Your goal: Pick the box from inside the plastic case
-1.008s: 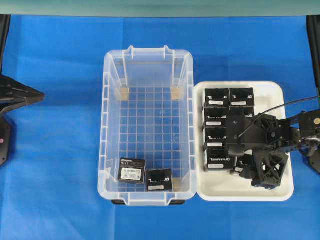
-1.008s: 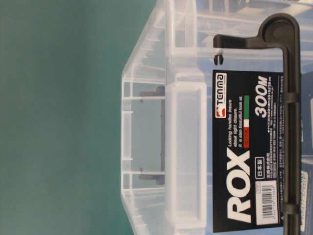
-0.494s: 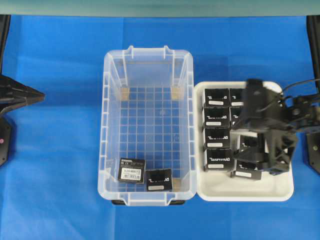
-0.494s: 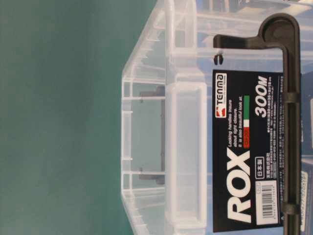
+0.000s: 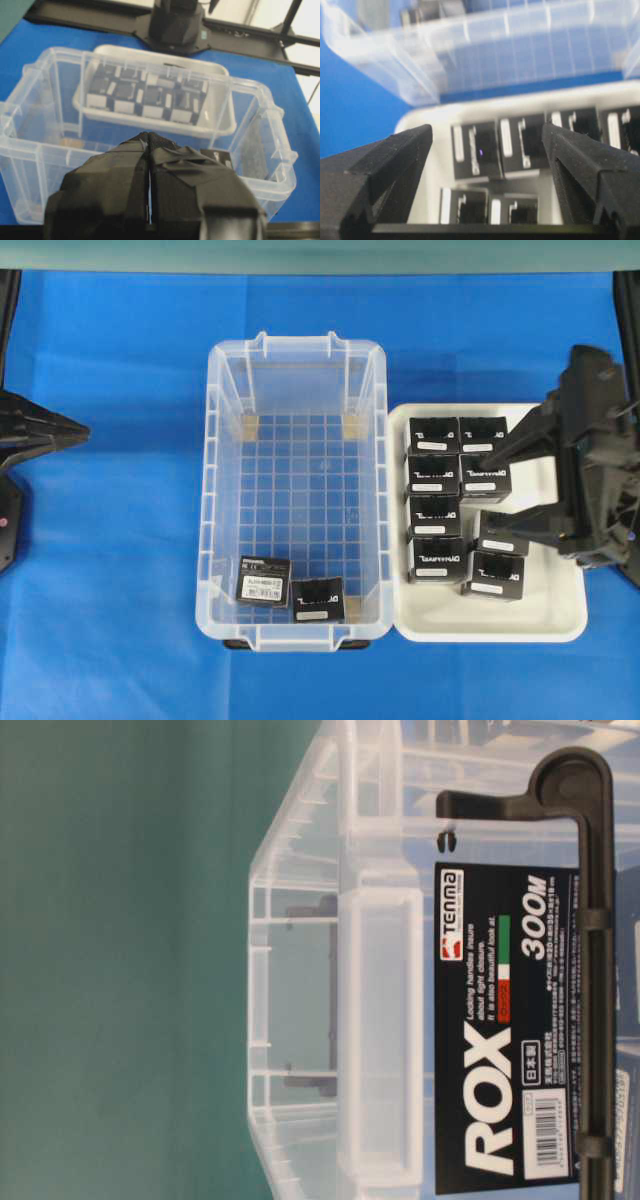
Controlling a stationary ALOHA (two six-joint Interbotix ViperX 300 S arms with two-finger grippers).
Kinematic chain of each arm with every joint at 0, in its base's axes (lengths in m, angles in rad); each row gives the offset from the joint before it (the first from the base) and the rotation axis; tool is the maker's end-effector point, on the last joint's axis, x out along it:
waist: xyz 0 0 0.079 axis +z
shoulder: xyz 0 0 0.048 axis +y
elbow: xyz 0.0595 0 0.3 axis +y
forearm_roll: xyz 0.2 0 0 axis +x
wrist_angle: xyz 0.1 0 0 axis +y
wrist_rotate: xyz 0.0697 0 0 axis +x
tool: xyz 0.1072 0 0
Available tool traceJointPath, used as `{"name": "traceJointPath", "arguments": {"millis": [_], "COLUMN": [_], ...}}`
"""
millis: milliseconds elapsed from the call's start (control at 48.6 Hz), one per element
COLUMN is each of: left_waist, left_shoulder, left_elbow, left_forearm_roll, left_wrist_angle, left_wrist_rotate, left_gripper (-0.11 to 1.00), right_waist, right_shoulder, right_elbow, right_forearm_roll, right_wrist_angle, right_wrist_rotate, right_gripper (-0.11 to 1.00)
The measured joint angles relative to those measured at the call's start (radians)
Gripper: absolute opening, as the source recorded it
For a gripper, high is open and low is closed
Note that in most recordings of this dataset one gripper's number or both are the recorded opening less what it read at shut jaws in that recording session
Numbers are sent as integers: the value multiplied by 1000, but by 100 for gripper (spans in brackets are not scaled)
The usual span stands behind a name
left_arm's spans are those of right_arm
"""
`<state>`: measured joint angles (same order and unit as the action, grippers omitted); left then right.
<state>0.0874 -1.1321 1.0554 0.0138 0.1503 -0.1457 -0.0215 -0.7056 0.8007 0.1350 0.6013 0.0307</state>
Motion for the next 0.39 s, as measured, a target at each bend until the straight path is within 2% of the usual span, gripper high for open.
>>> {"name": "traceJointPath", "arguments": {"millis": [206,391], "left_waist": [0,0], "left_shoulder": [0,0], "left_elbow": [0,0], "left_forearm_roll": [0,0], "left_wrist_angle": [2,29], "left_wrist_rotate": [0,0], "left_gripper": [-4,-4], "right_waist": [0,0], "right_shoulder": [-72,-144], "right_elbow": [-5,-2], "right_forearm_roll": [-2,-2], "right_wrist_angle": [-80,-218], "right_wrist_rotate": [0,0], "right_gripper": [92,92]}}
